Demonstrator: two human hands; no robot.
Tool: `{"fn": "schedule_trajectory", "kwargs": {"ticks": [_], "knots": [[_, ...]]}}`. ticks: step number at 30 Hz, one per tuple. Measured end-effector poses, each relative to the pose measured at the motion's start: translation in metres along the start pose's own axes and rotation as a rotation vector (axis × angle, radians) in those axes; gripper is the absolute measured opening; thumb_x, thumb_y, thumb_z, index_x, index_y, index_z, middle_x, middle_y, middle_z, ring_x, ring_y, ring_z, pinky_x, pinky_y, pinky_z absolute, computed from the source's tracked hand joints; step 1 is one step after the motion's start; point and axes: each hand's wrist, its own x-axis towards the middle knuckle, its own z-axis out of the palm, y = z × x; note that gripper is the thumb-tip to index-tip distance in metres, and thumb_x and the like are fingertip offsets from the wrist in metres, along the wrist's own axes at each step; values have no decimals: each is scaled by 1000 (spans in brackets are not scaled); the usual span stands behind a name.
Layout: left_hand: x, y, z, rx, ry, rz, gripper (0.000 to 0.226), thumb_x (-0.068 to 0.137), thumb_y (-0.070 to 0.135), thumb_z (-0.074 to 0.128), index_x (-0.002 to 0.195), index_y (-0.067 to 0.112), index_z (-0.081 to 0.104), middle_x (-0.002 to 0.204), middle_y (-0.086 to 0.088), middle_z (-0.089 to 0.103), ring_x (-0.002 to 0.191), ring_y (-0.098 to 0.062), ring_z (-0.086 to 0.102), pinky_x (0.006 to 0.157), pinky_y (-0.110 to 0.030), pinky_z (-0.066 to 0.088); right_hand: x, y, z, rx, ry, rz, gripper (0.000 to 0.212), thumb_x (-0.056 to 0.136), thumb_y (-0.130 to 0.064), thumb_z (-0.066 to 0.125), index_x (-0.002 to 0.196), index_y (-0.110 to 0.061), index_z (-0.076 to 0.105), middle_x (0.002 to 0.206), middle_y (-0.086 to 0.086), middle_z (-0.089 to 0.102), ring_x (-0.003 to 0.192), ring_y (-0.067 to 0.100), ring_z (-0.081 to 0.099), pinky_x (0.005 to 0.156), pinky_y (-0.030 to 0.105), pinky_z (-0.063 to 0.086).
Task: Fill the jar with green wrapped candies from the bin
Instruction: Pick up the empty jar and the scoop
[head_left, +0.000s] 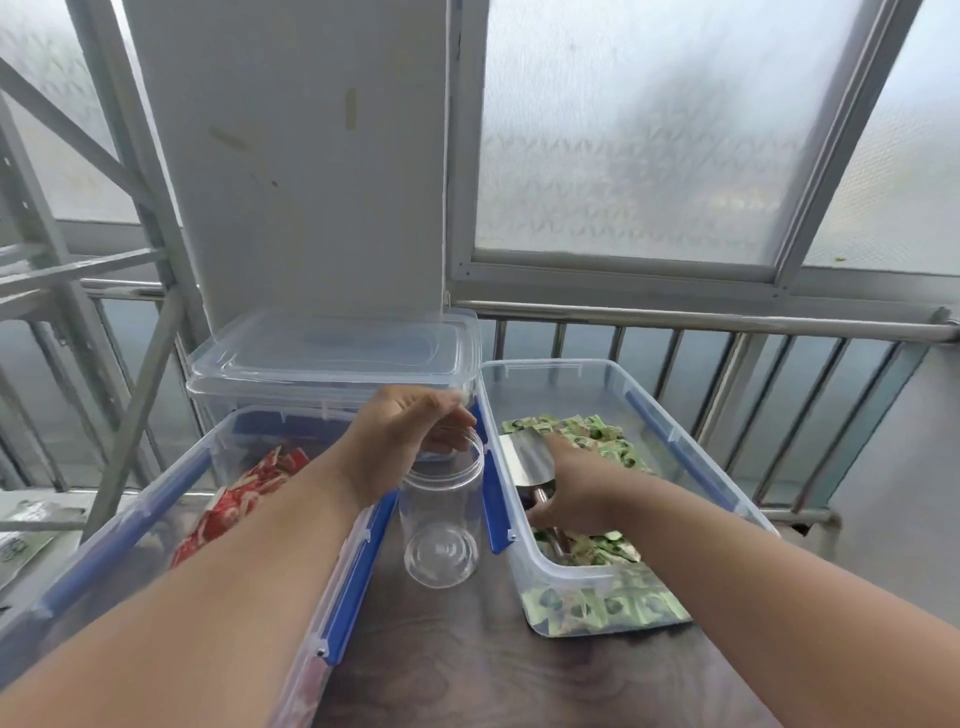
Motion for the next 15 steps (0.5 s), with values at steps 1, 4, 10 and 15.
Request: {"fn": "schedule_trajectory", "kwargs": {"ticks": [1, 4, 10, 15], "knots": [[1, 0, 0, 8, -7, -2, 44, 116, 28, 56, 106, -4, 84, 100, -17, 85, 102, -34, 81, 94, -32, 67, 1, -1, 0, -7, 0, 7, 104, 86, -36, 79, 164, -22, 11, 134, 11, 58, 105, 29, 62, 79, 32, 52], [2, 1, 2, 57, -40, -9, 42, 116, 24, 52, 106, -1, 85, 99, -14, 86, 100, -28, 81, 90, -24, 65, 2, -2, 1, 8, 30, 36, 100, 88, -29, 73, 164, -19, 10, 133, 13, 59, 90, 24, 61, 77, 34, 56], [1, -1, -2, 95, -72, -2, 40, 117, 24, 53, 105, 6, 86, 99, -10, 86, 100, -22, 82, 93, -24, 65, -6, 13, -12, 184, 65, 150, 65, 88, -30, 63, 147, -14, 40, 97, 9, 67, 69, 20, 63, 56, 32, 53], [2, -6, -2, 99, -26, 62, 46, 100, 47, 59, 100, 10, 87, 96, -7, 86, 96, -20, 81, 92, -30, 65, -31, 33, -34, 117, 105, 98, 50, 94, -34, 64, 142, -29, 51, 83, 1, 66, 56, 17, 58, 49, 29, 48]]}}
